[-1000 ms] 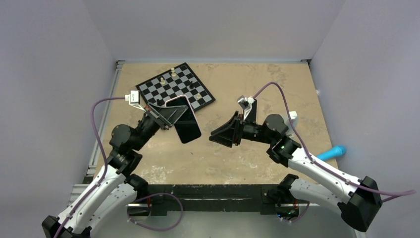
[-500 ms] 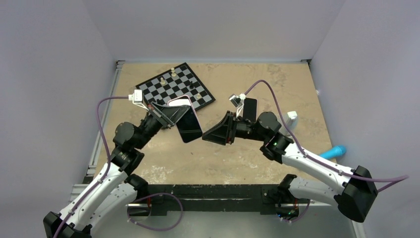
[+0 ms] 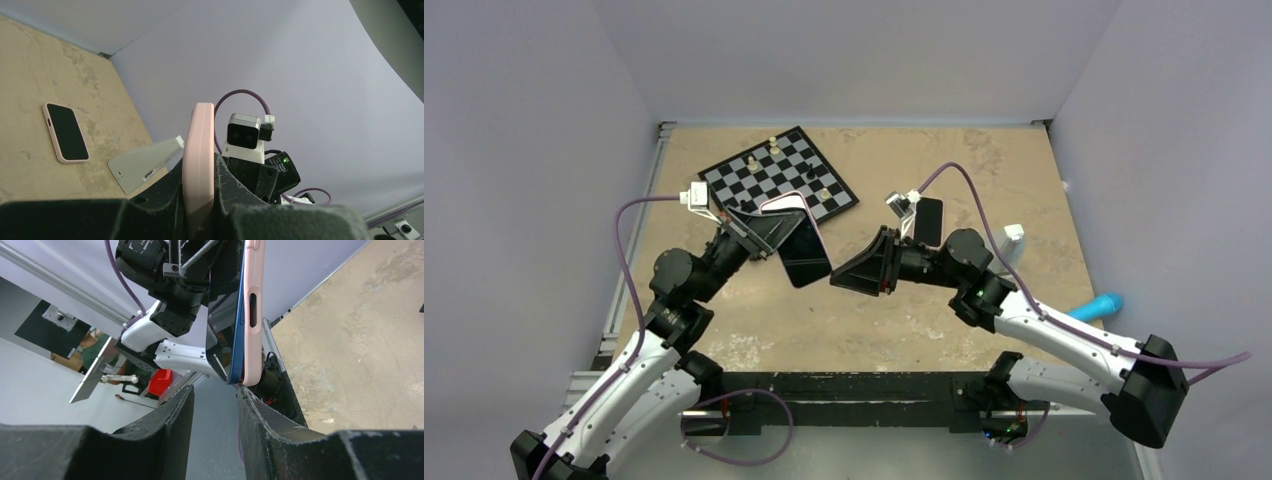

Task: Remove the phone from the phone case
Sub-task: Remove the phone case from the phone, then place the phone case at the center of the board, then place the phone at the center of the board, then pick up the phone at the center of the board.

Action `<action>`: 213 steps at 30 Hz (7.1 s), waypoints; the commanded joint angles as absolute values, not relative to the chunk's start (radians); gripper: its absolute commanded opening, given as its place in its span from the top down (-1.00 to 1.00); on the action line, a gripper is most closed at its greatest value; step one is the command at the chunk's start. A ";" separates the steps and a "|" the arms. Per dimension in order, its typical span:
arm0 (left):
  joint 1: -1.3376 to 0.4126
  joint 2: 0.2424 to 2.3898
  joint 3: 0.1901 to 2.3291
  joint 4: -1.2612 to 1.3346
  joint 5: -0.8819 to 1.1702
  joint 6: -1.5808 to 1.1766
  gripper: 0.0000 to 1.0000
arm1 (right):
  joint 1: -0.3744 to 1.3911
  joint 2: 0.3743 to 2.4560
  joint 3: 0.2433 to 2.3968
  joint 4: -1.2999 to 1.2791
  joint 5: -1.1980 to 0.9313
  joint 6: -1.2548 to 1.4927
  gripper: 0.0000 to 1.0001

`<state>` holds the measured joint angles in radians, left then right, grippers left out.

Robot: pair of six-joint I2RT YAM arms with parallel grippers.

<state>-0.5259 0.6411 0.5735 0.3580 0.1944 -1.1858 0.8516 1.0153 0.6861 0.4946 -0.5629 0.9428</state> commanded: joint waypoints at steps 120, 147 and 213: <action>-0.509 1.212 0.417 0.050 0.469 -0.900 1.00 | 0.317 1.840 1.564 -0.121 -0.260 0.544 1.00; -0.510 1.067 0.449 -0.231 0.337 -0.792 -0.16 | 0.287 2.504 2.134 -0.181 -0.354 0.606 0.49; -0.509 0.545 0.502 -0.315 0.373 -0.868 -0.97 | 0.301 1.968 1.319 -0.350 0.087 0.351 0.30</action>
<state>-0.5064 0.5312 0.4839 -0.3553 0.3630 -0.8577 0.2955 1.9991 1.3788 -0.4305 0.1562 0.3733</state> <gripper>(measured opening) 0.993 0.709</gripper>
